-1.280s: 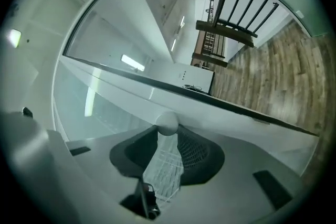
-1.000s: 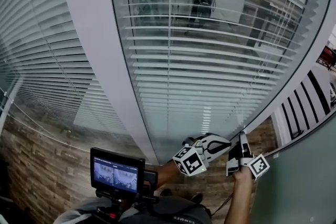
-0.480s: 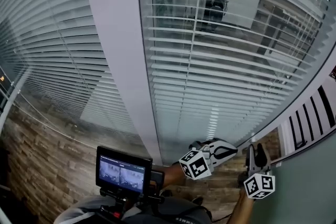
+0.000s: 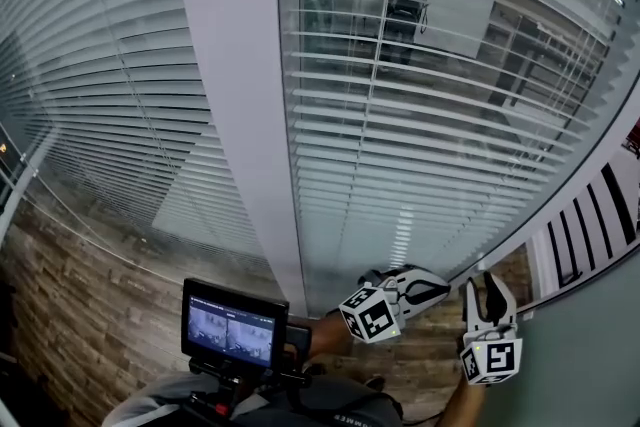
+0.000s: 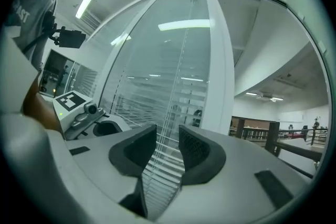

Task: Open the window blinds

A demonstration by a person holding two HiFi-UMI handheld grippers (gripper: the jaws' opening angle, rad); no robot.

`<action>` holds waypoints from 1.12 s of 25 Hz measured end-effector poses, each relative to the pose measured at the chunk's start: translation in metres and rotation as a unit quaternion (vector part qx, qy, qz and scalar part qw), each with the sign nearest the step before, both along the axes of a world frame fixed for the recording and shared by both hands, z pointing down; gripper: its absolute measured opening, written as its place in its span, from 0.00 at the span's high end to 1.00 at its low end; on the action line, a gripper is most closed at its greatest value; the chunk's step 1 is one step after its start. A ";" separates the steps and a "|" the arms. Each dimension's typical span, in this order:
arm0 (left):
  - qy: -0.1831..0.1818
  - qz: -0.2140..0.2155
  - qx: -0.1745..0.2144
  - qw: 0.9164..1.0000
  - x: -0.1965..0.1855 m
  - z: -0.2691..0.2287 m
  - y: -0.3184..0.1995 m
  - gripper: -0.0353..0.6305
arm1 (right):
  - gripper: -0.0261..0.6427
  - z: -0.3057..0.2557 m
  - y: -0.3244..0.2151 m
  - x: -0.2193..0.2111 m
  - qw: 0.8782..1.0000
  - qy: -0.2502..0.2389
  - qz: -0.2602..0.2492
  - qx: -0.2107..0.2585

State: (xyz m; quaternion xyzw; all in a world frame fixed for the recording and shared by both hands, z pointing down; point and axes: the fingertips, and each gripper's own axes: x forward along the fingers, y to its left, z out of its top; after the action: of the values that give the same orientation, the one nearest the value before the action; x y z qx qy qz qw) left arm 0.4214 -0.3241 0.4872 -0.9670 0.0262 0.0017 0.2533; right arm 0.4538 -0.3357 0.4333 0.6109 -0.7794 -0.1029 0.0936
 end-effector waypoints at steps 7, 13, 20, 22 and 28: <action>-0.001 0.001 0.003 1.000 -0.006 0.001 0.008 0.95 | 0.77 0.001 0.008 -0.006 1.000 0.006 0.005 0.000; -0.001 0.000 0.005 1.000 -0.002 -0.001 0.006 0.95 | 0.77 0.003 0.006 0.000 1.000 0.009 0.008 -0.001; -0.003 -0.001 0.003 1.000 0.003 -0.001 0.004 0.95 | 0.78 0.004 0.003 0.006 1.000 0.005 0.008 -0.006; -0.002 -0.001 0.004 1.000 -0.001 0.000 0.005 0.95 | 0.78 0.006 0.004 0.003 1.000 0.005 0.011 -0.006; -0.003 -0.003 0.002 1.000 -0.004 0.002 0.004 0.95 | 0.80 0.012 0.003 0.002 1.000 0.007 0.016 -0.013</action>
State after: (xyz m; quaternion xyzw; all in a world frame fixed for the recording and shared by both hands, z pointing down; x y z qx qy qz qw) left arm 0.4170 -0.3206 0.4893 -0.9664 0.0279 -0.0019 0.2555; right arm 0.4563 -0.3331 0.4455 0.6215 -0.7699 -0.0958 0.1090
